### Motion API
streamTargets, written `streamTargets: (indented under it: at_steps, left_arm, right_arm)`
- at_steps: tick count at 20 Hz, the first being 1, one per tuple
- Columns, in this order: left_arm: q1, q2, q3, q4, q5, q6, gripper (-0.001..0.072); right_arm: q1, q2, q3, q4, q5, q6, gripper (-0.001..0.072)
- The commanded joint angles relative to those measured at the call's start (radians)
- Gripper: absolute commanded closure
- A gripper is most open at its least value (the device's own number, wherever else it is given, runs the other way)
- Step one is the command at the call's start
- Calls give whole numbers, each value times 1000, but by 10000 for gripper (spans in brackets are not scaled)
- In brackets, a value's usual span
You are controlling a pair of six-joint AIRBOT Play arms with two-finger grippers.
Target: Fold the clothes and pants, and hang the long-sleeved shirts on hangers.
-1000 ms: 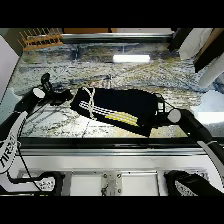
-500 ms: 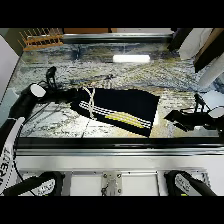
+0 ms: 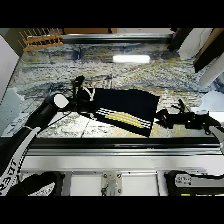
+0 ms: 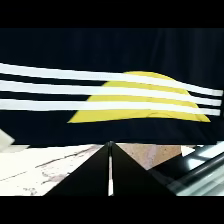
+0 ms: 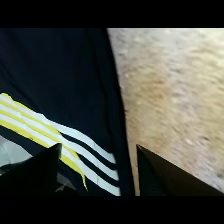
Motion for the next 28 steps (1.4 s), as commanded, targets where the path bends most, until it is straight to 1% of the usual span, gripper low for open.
streamTargets:
  at_steps: [1, 3, 6, 7, 8, 9, 10, 12, 13, 15, 17, 20, 22, 24, 26, 28]
  left_arm:
    - [-29, 2, -2, -3, 12, -32, 699]
    - [-29, 2, -2, -3, 11, -43, 700]
    - [-29, 2, -2, -3, 9, -43, 700]
    - [-29, 2, -2, -2, 7, -43, 700]
    - [-29, 2, -3, -2, 7, -43, 700]
    - [-29, 2, -2, -2, 7, -43, 699]
    - [-29, 2, -3, -2, 7, -43, 700]
    - [-29, 2, -3, -3, 6, -43, 699]
    - [-29, 2, -3, -3, 5, -43, 700]
    - [-29, 2, -3, -3, 2, -43, 700]
    - [-29, 2, -3, -2, 3, -43, 699]
    - [-29, 2, -3, -2, 4, -43, 700]
    - [-29, 2, -3, -2, 10, -43, 699]
    - [-29, 1, -3, -2, 11, -43, 699]
    - [-29, 2, -3, -2, 10, -43, 700]
    - [-29, 1, -3, -2, 10, -43, 700]
  right_arm:
    - [164, -67, 58, 68, -80, -39, 226]
    - [247, -77, 109, 68, -110, -15, 226]
    - [346, -90, 174, 71, -174, -14, 227]
    - [369, -90, 190, 76, -201, -14, 295]
    - [381, -90, 207, 75, -211, -15, 513]
    - [383, -89, 226, 75, -212, -17, 673]
    - [376, -89, 255, 74, -210, -18, 711]
    - [331, -77, 340, 35, -207, -7, 712]
    - [297, -66, 393, -5, -207, 18, 712]
    - [197, -36, 520, -131, -207, 108, 712]
    - [78, 10, 611, -264, -211, 220, 712]
    - [-148, 121, 623, -431, -233, 336, 712]
    - [-298, 197, 581, -528, -221, 403, 712]
    - [-427, 278, 484, -589, -217, 476, 712]
    - [-526, 371, 336, -636, -217, 544, 712]
    - [-583, 472, 164, -677, -193, 603, 712]
